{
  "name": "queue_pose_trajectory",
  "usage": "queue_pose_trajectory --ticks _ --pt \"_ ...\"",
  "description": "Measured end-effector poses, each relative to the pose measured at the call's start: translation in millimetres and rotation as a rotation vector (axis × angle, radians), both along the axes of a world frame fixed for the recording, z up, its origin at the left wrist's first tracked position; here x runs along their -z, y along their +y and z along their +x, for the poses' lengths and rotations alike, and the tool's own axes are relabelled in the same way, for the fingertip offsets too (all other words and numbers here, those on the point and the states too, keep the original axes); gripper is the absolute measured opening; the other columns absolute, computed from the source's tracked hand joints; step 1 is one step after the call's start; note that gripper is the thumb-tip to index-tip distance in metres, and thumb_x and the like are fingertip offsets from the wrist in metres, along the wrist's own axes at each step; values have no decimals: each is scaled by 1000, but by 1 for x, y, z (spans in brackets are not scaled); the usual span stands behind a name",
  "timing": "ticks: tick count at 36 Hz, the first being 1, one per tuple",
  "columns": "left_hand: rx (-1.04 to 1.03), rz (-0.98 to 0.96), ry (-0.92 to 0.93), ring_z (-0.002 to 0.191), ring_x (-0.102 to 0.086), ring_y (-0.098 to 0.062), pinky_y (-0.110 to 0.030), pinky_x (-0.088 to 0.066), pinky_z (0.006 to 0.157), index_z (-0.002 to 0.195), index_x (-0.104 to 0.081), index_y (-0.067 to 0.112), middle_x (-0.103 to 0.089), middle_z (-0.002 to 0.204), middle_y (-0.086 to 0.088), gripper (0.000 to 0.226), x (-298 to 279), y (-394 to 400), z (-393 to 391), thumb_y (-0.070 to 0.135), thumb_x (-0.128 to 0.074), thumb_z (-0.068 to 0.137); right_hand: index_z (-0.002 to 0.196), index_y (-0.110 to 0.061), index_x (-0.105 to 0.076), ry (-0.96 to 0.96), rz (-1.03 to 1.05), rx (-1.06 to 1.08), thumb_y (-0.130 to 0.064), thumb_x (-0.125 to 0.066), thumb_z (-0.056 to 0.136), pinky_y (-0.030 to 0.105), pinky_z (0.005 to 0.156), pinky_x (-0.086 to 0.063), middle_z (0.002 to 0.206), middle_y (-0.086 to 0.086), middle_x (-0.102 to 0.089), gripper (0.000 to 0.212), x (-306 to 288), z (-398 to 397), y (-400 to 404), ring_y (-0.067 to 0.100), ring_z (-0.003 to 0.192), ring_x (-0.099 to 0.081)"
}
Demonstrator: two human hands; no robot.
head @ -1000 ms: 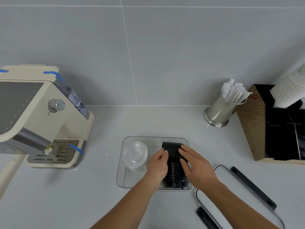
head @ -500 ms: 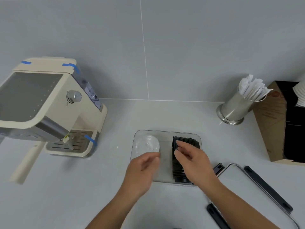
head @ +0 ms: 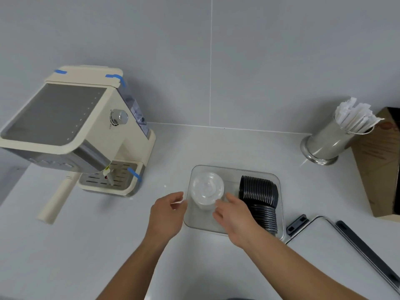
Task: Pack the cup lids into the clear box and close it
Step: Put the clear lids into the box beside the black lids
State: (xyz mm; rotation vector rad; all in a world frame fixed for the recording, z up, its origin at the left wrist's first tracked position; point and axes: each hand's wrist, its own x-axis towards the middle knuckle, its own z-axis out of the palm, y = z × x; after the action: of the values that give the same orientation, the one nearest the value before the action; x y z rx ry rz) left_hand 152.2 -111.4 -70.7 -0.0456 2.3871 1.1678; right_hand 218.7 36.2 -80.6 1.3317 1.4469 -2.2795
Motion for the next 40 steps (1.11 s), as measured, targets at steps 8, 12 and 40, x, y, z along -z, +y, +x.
queue_pose_trajectory --ticks 8,12,40 --pt "61 161 -136 89 -73 -5 -36 -58 91 97 -76 40 -78 93 17 28 10 -10 -8 15 -64 91 97 -15 -67 -26 25 21 -5 -54 93 26 74 -47 78 -1 -51 17 12 -8 -4 11 60 -42" --pt "75 180 -135 89 -73 -8 -35 -59 88 95 -76 41 -78 91 16 29 10 -11 -10 15 -64 91 102 -21 -69 -49 47 29 -6 -55 92 31 93 -51 90 2 -58 23 16 -11 -7 14 72 -47" --pt "51 248 -161 92 -73 -20 -41 -60 88 91 -76 40 -79 90 9 27 24 -14 -13 14 -66 90 98 -33 -62 -85 140 -8 -32 -61 91 47 90 -54 96 -3 -59 8 24 -36 2 17 83 -54"
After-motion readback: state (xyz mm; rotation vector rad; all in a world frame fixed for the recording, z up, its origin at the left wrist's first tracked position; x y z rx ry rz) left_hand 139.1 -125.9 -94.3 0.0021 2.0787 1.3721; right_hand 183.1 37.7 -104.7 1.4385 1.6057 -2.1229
